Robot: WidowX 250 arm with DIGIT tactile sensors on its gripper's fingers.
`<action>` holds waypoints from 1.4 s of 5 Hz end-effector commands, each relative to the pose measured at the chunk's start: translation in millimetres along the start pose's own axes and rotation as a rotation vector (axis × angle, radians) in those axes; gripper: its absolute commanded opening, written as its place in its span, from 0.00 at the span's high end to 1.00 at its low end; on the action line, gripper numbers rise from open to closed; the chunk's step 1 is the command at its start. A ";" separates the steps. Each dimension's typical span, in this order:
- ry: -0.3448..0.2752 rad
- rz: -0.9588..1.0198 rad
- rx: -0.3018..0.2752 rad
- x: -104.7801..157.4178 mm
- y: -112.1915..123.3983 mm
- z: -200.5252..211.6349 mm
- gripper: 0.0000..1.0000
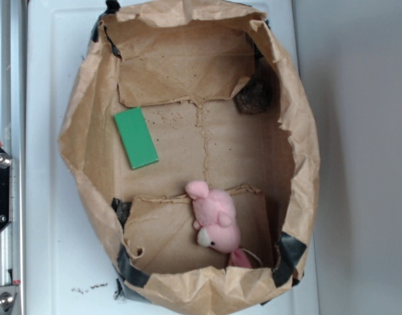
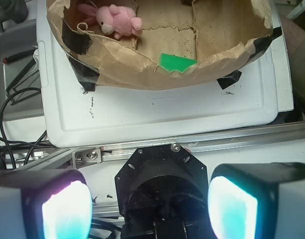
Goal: Grab the rock.
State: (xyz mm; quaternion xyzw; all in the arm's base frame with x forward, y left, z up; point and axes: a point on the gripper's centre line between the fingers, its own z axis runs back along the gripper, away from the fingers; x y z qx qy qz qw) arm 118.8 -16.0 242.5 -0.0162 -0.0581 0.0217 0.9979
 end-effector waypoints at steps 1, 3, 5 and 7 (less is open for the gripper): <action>0.000 0.000 0.000 0.0 0.0 0.0 0.00; -0.099 0.114 -0.056 97.9 20.1 -30.8 0.00; -0.190 0.153 -0.046 148.3 45.0 -71.2 0.00; -0.241 0.087 -0.052 153.2 59.7 -108.6 0.00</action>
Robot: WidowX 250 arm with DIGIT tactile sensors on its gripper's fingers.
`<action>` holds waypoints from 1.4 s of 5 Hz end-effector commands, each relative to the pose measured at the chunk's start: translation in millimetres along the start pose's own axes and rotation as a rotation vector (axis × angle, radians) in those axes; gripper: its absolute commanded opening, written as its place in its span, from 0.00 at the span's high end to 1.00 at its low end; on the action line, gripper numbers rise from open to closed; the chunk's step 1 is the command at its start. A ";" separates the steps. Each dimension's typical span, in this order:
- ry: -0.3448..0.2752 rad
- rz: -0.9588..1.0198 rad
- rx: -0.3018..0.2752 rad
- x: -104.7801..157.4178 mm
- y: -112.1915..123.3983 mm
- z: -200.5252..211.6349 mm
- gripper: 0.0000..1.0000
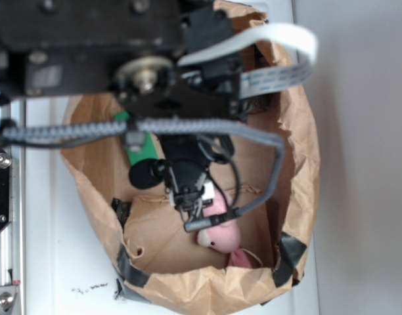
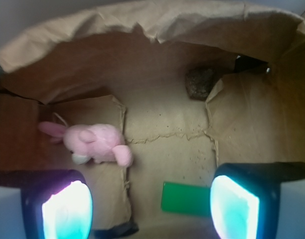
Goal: Grab the rock.
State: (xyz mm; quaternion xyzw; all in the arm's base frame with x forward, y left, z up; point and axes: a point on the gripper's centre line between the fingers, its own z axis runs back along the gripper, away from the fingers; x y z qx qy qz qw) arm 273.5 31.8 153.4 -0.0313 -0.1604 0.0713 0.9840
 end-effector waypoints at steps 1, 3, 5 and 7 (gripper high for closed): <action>-0.021 0.001 -0.009 12.8 19.6 -21.7 0.00; -0.043 0.013 0.061 23.8 25.7 -40.4 0.00; -0.072 -0.018 0.113 42.5 35.9 -51.0 0.00; -0.072 -0.018 0.113 42.5 35.9 -51.0 0.00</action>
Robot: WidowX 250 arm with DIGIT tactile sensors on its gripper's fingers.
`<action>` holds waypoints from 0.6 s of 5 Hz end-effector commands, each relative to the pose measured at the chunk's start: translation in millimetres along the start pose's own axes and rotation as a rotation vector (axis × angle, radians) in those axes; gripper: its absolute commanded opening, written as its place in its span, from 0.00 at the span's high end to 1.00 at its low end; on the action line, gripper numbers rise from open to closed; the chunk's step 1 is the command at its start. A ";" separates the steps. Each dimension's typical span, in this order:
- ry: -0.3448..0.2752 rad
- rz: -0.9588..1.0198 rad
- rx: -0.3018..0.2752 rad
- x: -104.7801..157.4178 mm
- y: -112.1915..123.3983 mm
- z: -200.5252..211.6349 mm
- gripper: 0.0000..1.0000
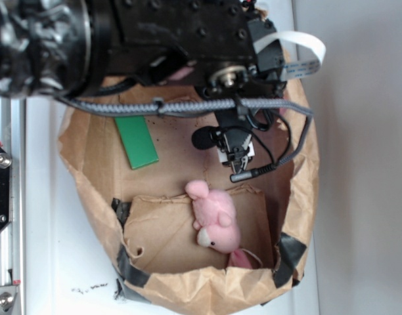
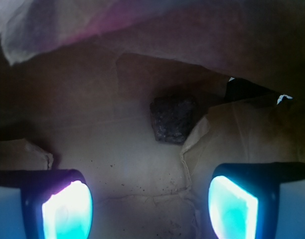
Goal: Grab the rock.
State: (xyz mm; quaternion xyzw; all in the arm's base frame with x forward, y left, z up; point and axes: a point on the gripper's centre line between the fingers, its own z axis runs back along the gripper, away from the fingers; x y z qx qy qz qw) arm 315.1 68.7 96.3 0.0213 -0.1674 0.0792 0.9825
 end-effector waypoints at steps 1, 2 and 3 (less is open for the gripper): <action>-0.051 -0.014 0.008 16.0 1.6 14.5 0.00; -0.051 -0.014 0.008 16.0 1.6 14.5 0.00; -0.067 -0.070 -0.008 17.4 5.0 -5.4 0.00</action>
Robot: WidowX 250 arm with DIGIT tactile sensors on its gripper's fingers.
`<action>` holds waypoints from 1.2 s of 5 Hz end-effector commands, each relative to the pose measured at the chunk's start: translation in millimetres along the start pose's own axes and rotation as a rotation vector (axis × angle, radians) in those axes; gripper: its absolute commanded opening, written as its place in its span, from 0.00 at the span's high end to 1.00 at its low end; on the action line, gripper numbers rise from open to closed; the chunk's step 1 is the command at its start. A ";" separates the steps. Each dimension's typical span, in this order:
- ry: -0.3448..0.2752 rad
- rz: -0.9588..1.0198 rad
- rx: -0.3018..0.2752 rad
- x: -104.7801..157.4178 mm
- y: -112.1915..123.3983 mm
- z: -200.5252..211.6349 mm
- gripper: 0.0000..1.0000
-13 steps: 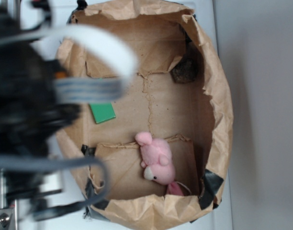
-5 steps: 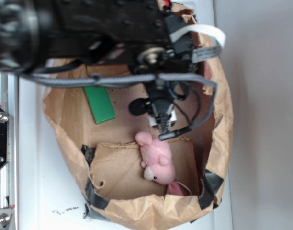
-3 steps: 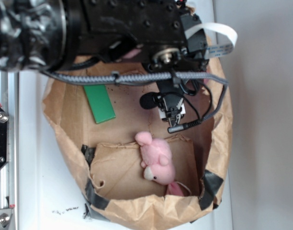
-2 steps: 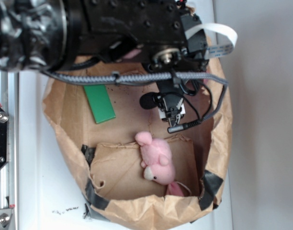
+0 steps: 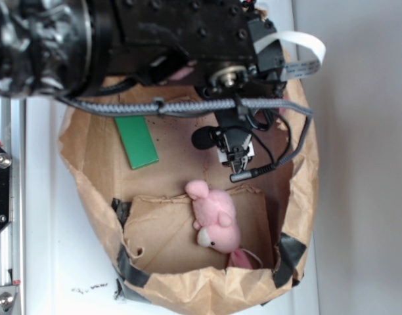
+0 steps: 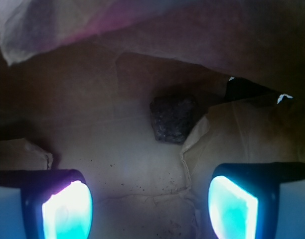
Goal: Grab the rock.
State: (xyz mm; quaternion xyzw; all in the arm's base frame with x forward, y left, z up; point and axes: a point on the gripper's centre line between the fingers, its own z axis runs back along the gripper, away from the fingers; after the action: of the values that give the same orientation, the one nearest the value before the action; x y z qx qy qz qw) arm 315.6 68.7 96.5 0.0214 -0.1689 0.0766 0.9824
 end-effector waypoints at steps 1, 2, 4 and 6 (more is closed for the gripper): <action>-0.083 -0.095 0.000 16.1 4.4 -13.8 0.00; -0.084 -0.147 -0.019 18.5 7.1 -19.6 0.00; -0.118 -0.153 -0.033 24.4 6.8 -17.7 0.00; -0.158 -0.157 0.042 40.6 10.7 -37.8 0.00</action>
State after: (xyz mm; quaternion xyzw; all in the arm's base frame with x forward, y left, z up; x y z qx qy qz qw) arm 350.7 84.0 53.9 0.0493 -0.2142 0.0099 0.9755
